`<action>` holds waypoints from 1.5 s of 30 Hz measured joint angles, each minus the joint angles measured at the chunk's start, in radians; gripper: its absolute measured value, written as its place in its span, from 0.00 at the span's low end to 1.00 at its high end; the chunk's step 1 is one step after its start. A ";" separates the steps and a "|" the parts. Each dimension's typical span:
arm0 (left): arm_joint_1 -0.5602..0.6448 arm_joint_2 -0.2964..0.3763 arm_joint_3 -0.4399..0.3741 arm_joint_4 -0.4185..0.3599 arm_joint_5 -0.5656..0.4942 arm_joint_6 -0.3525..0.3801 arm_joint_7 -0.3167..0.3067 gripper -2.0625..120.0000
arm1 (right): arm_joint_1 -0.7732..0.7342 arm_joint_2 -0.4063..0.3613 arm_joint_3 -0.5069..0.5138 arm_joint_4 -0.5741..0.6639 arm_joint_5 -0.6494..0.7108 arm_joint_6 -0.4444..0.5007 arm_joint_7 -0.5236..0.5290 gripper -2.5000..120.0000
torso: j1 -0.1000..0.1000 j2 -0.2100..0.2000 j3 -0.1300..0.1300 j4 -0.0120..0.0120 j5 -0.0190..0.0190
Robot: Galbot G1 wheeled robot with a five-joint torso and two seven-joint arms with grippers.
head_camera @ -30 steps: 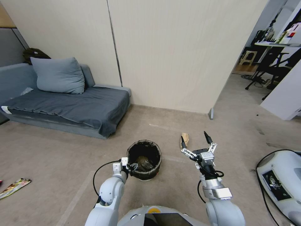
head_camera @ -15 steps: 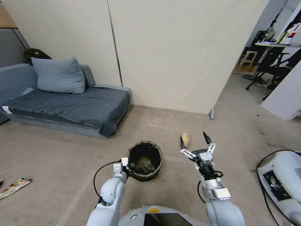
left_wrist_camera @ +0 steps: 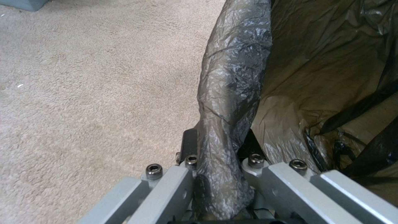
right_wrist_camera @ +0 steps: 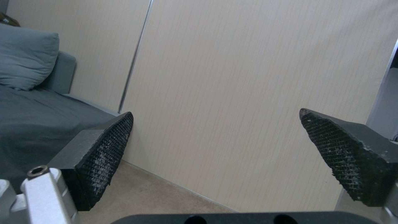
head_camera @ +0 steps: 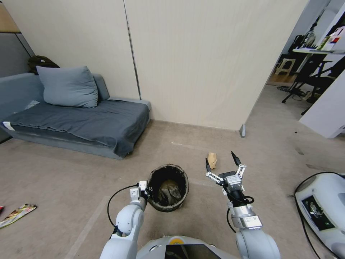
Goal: Pick up the trash bin, then pick up the garbage from the floor and place it into the trash bin.
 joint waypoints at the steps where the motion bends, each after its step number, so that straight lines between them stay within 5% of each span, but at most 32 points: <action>1: 0.001 0.000 -0.002 -0.004 0.001 0.000 0.000 0.04 | 0.000 0.000 0.000 0.000 0.002 0.001 0.000 0.84 | 0.000 0.000 0.000 -0.0001 -0.0001; 7: 0.018 -0.002 -0.015 -0.077 0.040 0.003 -0.004 0.02 | 0.003 0.000 -0.017 -0.003 0.025 -0.001 0.040 0.84 | 0.000 0.000 0.000 0.0003 0.0005; 22: 0.098 0.001 -0.058 -0.400 0.157 -0.023 0.028 0.02 | 0.009 0.000 -0.041 -0.020 0.043 -0.005 0.078 0.84 | 0.000 0.000 0.000 0.0003 0.0006; 31: 0.140 0.011 -0.035 -0.497 0.187 -0.044 0.025 0.02 | 0.010 0.000 -0.041 -0.023 0.042 -0.005 0.078 0.84 | 0.000 0.000 0.000 0.0003 0.0007; 45: 0.152 0.007 -0.011 -0.507 0.208 -0.051 0.024 0.02 | 0.013 0.000 -0.038 -0.035 0.037 0.000 0.067 0.84 | 0.000 0.000 0.000 0.0002 0.0007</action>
